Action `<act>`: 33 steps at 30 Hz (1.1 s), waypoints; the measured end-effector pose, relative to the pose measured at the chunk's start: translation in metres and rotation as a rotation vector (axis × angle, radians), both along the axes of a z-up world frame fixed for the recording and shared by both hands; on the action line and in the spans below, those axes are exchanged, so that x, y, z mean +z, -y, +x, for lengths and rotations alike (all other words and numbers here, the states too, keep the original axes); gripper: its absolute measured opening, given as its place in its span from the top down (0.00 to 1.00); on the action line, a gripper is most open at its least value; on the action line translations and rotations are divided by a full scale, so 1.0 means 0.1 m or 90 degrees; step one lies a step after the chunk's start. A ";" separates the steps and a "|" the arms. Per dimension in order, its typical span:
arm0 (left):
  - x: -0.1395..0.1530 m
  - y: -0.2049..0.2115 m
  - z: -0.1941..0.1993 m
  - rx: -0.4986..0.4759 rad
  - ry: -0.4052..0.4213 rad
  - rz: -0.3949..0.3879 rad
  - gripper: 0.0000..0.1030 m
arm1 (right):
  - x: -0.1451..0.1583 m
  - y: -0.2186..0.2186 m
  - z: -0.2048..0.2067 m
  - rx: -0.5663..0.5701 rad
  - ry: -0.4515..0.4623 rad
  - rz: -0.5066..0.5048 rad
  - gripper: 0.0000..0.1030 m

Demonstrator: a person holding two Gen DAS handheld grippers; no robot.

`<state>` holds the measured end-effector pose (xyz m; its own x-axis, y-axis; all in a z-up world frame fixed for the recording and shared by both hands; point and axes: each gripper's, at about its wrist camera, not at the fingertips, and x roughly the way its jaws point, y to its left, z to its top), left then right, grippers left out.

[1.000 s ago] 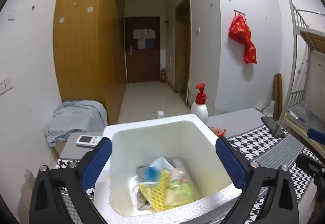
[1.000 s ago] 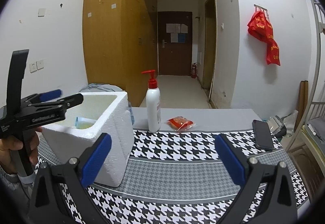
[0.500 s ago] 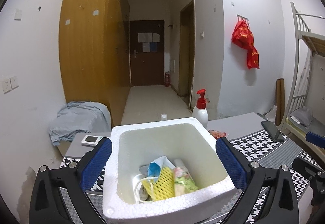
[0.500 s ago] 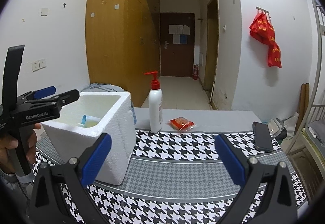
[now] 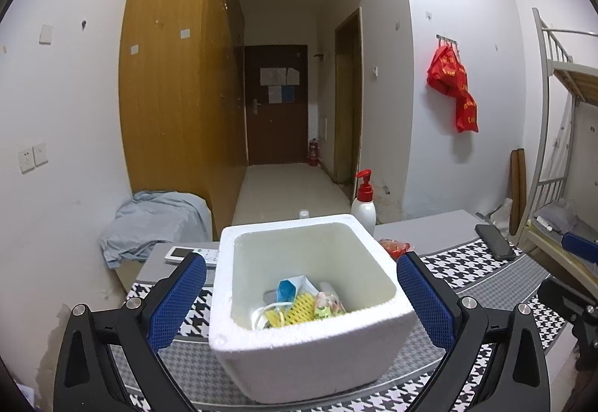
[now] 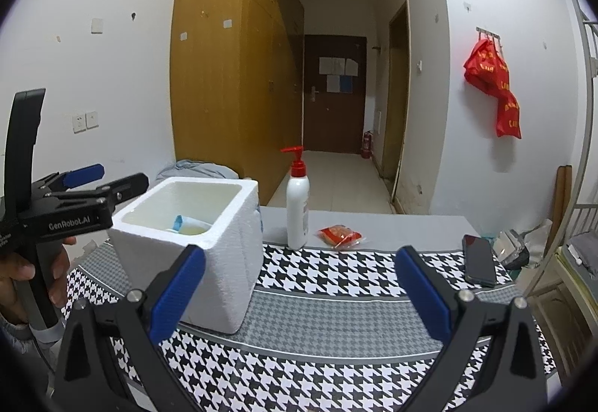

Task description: Organize soft objects

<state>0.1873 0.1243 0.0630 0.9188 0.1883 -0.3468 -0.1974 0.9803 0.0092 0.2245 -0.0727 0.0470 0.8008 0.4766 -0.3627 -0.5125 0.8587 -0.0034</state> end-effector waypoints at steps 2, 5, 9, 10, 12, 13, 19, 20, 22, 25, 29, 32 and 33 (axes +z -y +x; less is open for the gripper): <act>0.02 0.04 -0.07 0.002 0.002 0.003 0.01 | 0.03 0.02 -0.05 0.003 0.005 0.001 0.01; 0.06 0.08 -0.21 0.010 0.015 0.005 0.01 | 0.07 0.05 -0.13 0.008 0.012 0.004 0.01; 0.11 0.13 -0.39 0.017 0.033 -0.001 0.01 | 0.12 0.10 -0.27 0.016 0.025 0.008 0.01; 0.13 0.16 -0.45 0.020 0.038 -0.001 0.01 | 0.14 0.12 -0.32 0.018 0.028 0.009 0.01; 0.14 0.18 -0.54 0.023 0.043 0.001 0.01 | 0.15 0.14 -0.41 0.022 0.035 0.008 0.01; 0.15 0.20 -0.59 0.022 0.046 0.001 0.01 | 0.16 0.16 -0.44 0.023 0.037 0.008 0.01; 0.20 0.34 -0.87 0.026 0.065 0.009 0.01 | 0.17 0.25 -0.65 0.031 0.045 0.013 0.01; 0.21 0.37 -0.91 0.026 0.067 0.013 0.01 | 0.17 0.26 -0.68 0.032 0.046 0.014 0.01; 0.21 0.41 -0.99 0.025 0.073 0.019 0.01 | 0.16 0.29 -0.76 0.034 0.049 0.016 0.01; 0.19 0.47 -1.13 0.022 0.088 0.021 0.01 | 0.16 0.33 -0.87 0.039 0.055 0.018 0.01; 0.13 0.51 -1.29 0.035 0.106 0.020 0.01 | 0.13 0.39 -1.01 0.044 0.065 0.028 0.01; 0.04 0.54 -1.40 0.041 0.114 0.013 0.01 | 0.06 0.44 -1.10 0.046 0.066 0.043 0.01; 0.01 0.56 -1.42 0.042 0.116 0.011 0.01 | 0.03 0.46 -1.13 0.046 0.068 0.049 0.01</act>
<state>0.0454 0.0688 0.0638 0.9514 0.2553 -0.1721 -0.2618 0.9650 -0.0160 0.1118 -0.1191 0.0501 0.7953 0.5575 -0.2380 -0.5734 0.8193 0.0030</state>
